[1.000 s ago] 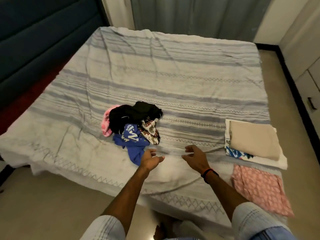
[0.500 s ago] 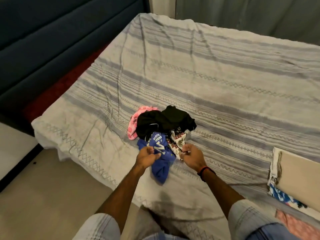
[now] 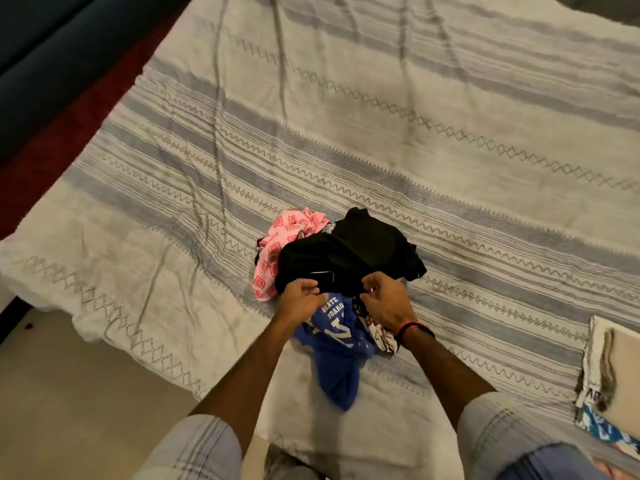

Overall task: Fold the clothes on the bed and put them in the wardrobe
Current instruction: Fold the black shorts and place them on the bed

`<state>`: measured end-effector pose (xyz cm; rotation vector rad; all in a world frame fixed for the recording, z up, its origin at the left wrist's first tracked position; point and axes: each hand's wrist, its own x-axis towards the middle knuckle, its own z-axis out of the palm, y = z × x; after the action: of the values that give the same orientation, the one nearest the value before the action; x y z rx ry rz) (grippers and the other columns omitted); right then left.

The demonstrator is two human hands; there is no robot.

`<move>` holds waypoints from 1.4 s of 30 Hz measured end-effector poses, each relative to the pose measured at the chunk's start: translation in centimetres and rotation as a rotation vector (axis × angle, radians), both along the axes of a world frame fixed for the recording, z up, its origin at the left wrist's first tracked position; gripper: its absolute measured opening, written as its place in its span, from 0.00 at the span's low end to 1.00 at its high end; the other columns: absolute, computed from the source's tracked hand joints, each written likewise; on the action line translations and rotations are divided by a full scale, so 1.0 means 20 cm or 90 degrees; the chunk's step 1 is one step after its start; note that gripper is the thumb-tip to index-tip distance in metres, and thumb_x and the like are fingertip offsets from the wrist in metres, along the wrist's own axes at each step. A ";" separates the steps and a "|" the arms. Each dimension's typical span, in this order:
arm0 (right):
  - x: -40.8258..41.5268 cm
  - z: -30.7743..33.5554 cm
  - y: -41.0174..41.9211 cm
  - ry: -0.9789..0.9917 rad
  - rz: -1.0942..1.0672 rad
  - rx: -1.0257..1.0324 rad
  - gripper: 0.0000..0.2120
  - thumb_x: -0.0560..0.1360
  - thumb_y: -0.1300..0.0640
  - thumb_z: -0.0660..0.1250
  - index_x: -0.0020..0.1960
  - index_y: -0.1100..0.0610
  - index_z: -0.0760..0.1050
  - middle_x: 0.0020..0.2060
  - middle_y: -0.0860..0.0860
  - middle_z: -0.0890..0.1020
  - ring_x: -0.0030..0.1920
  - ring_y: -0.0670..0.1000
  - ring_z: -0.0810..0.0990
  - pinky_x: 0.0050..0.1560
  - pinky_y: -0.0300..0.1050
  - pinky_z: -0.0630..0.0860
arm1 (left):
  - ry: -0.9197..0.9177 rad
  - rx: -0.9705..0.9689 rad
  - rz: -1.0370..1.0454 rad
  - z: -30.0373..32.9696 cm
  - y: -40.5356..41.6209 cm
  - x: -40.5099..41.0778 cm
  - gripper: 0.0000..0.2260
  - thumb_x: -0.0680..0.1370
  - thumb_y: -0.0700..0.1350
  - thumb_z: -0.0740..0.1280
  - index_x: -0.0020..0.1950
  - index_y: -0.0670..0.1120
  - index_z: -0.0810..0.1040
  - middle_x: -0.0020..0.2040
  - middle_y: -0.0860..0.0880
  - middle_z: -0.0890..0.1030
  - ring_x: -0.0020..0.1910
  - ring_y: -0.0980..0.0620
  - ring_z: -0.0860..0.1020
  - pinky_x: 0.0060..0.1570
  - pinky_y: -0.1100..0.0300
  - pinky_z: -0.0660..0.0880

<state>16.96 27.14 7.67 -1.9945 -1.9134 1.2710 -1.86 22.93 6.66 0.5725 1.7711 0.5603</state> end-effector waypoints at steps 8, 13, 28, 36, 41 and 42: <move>-0.10 -0.19 0.18 -0.292 0.264 0.139 0.22 0.72 0.60 0.71 0.64 0.57 0.72 0.57 0.58 0.73 0.54 0.60 0.75 0.50 0.55 0.76 | -0.035 -0.028 -0.038 -0.20 0.17 0.04 0.12 0.72 0.41 0.76 0.53 0.46 0.78 0.52 0.48 0.83 0.54 0.49 0.81 0.61 0.49 0.77; -0.11 -0.23 0.20 -0.299 0.269 0.208 0.13 0.73 0.60 0.69 0.57 0.58 0.78 0.51 0.58 0.78 0.49 0.61 0.77 0.46 0.55 0.75 | -0.029 -0.032 -0.037 -0.21 0.21 0.05 0.14 0.72 0.42 0.76 0.56 0.45 0.78 0.53 0.48 0.83 0.54 0.50 0.81 0.60 0.48 0.78; -0.05 0.27 0.11 0.117 0.092 0.266 0.07 0.79 0.53 0.65 0.52 0.55 0.78 0.40 0.52 0.83 0.40 0.53 0.81 0.42 0.50 0.78 | 0.123 0.169 -0.046 0.33 0.10 0.25 0.16 0.77 0.42 0.70 0.63 0.44 0.75 0.55 0.48 0.82 0.53 0.51 0.80 0.47 0.66 0.73; 0.02 0.68 -0.06 0.227 0.094 0.355 0.07 0.78 0.51 0.68 0.49 0.54 0.81 0.39 0.44 0.81 0.39 0.43 0.78 0.41 0.32 0.70 | 0.182 0.293 0.027 0.71 -0.13 0.36 0.10 0.81 0.52 0.64 0.57 0.48 0.73 0.49 0.51 0.79 0.48 0.50 0.79 0.49 0.55 0.77; 0.13 0.95 -0.19 0.249 0.159 0.394 0.03 0.75 0.57 0.70 0.48 0.54 0.82 0.40 0.47 0.83 0.41 0.45 0.79 0.41 0.30 0.71 | 0.218 0.361 0.024 0.95 -0.29 0.39 0.09 0.81 0.45 0.65 0.60 0.46 0.74 0.50 0.50 0.79 0.49 0.50 0.79 0.45 0.60 0.77; 0.15 1.00 -0.22 0.252 0.170 0.397 0.04 0.73 0.58 0.71 0.48 0.54 0.82 0.41 0.47 0.83 0.42 0.46 0.80 0.42 0.30 0.72 | 0.232 0.382 0.031 1.00 -0.33 0.40 0.08 0.81 0.46 0.64 0.58 0.45 0.76 0.50 0.49 0.80 0.50 0.49 0.79 0.49 0.57 0.77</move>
<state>20.01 22.72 27.65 -1.1290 -2.0662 0.8646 6.11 16.26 26.75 1.1005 1.9549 1.0907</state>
